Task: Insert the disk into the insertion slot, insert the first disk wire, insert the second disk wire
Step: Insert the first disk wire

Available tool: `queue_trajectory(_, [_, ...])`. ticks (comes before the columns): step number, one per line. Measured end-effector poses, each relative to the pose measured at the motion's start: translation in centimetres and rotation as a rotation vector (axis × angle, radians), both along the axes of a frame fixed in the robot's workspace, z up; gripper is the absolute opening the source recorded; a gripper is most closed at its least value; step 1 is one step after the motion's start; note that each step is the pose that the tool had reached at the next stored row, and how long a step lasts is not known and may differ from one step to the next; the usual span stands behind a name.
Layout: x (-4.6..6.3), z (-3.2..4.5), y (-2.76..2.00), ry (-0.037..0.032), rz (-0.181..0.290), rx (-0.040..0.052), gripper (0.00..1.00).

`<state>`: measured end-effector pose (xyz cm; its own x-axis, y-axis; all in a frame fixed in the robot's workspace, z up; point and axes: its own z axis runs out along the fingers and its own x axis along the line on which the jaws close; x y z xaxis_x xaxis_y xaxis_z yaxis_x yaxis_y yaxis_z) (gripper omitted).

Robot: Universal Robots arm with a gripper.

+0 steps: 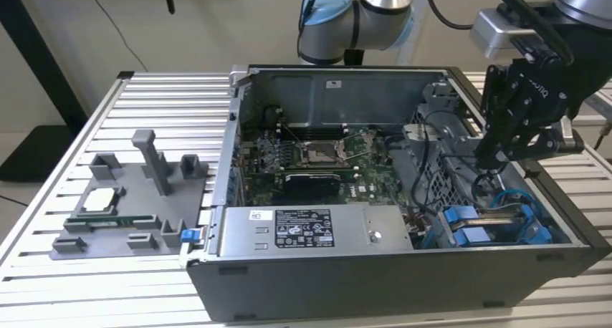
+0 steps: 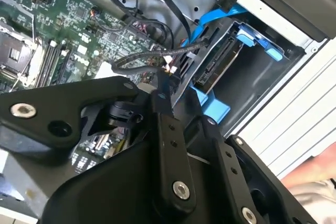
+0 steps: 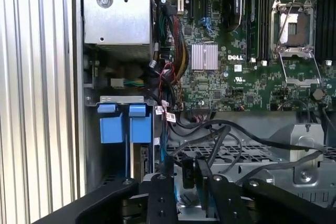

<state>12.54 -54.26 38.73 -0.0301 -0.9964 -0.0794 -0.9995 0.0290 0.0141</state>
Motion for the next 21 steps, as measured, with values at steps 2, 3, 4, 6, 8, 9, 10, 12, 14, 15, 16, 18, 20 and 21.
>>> queue_trajectory(2, [0.00, -0.05, 0.01, -0.0002, 0.000, 0.0043, 0.00])
queue_trajectory(3, [0.00, -0.06, 0.01, -0.0002, 0.000, 0.0054, 0.00])
queue_trajectory(4, [0.00, -0.06, 0.01, -0.0002, 0.000, 0.0058, 0.00])
queue_trajectory(6, [0.00, -0.07, 0.00, -0.0003, 0.000, 0.0059, 0.00])
queue_trajectory(8, [0.00, -0.07, 0.00, -0.0003, 0.000, 0.0059, 0.00])
queue_trajectory(9, [0.00, -0.06, 0.00, -0.0003, 0.000, 0.0058, 0.00])
queue_trajectory(10, [0.00, -0.07, 0.00, -0.0003, 0.000, 0.0059, 0.00])
queue_trajectory(12, [0.00, -0.07, 0.00, -0.0003, 0.000, 0.0060, 0.00])
queue_trajectory(14, [0.00, -0.07, 0.00, -0.0003, 0.000, 0.0060, 0.00])
queue_trajectory(15, [0.00, -0.07, 0.00, -0.0002, 0.000, 0.0060, 0.00])
queue_trajectory(16, [0.00, -0.08, 0.00, -0.0002, 0.000, 0.0059, 0.00])
queue_trajectory(18, [0.08, -0.12, -0.02, 0.0001, 0.000, 0.0061, 0.00])
queue_trajectory(20, [0.31, -0.14, -0.09, 0.0026, 0.000, 0.0058, 0.00])
queue_trajectory(21, [0.45, -0.15, -0.14, 0.0042, 0.000, 0.0057, 0.00])
